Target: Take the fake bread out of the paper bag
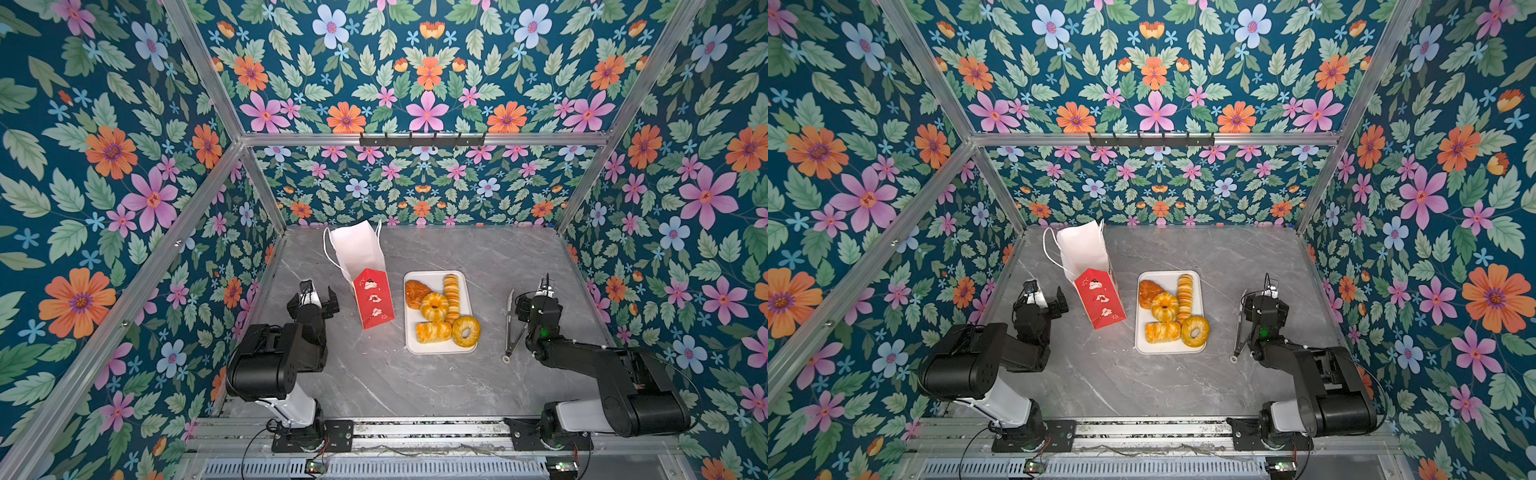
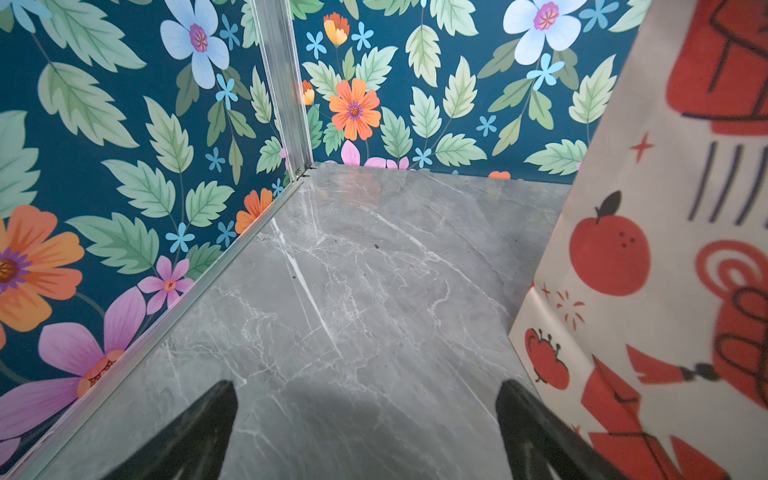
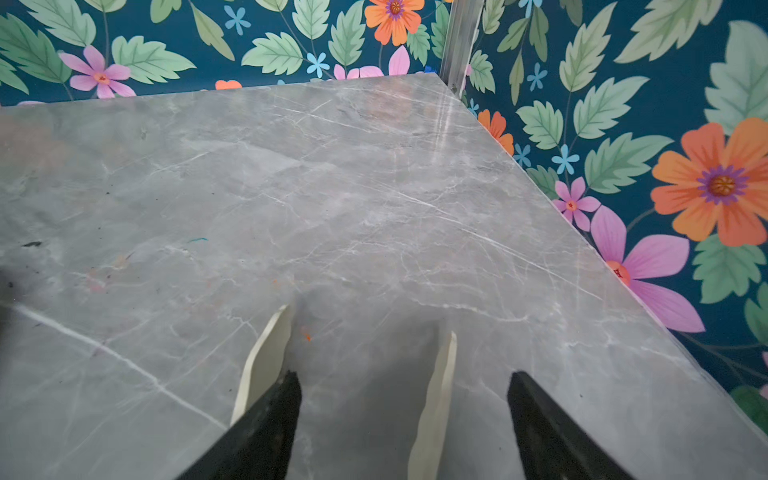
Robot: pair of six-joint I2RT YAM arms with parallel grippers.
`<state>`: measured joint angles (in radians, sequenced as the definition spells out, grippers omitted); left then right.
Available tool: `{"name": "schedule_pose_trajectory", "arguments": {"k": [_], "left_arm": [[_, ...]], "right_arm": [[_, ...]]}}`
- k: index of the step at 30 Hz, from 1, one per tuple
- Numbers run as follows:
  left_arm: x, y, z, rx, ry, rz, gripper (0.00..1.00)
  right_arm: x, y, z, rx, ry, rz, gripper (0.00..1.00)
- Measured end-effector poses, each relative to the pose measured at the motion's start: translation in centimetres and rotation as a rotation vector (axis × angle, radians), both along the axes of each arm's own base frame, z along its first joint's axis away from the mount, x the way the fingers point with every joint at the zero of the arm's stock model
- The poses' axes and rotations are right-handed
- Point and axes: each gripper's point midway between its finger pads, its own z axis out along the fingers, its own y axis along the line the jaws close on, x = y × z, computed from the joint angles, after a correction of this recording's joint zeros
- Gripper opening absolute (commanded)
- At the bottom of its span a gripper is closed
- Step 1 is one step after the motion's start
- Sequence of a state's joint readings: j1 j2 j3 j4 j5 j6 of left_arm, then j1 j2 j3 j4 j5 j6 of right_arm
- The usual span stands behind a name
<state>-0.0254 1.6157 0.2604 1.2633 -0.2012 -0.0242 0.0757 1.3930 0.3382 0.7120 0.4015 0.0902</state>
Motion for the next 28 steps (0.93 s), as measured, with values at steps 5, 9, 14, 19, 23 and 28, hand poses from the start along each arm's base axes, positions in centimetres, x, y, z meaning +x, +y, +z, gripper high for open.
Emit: {"name": "schedule_pose_trajectory", "arguments": {"k": [5,9,14,19,23,28], "left_arm": [[0.0,0.0,0.0,0.0,0.0,0.0,1.0],[0.0,0.0,0.0,0.0,-0.001,0.0,1.0],[0.0,0.0,0.0,0.0,-0.001,0.0,1.0],[0.0,0.0,0.0,0.0,-0.001,0.0,1.0],[0.1,0.0,0.1,0.0,-0.002,0.001,1.0],[0.3,0.0,0.3,0.0,-0.008,0.0,1.0]], "right_arm": [[0.7,0.1,0.8,0.017,-0.041,0.033,0.87],[0.1,-0.5,-1.2,0.052,-0.016,0.053,0.89],[0.6,0.3,-0.3,0.073,-0.062,0.098,0.99],[0.9,0.6,0.0,0.078,-0.079,0.117,0.99],[0.8,0.7,0.0,0.079,-0.074,0.118,0.99],[0.8,0.7,0.0,0.079,-0.074,0.117,0.99]]}}
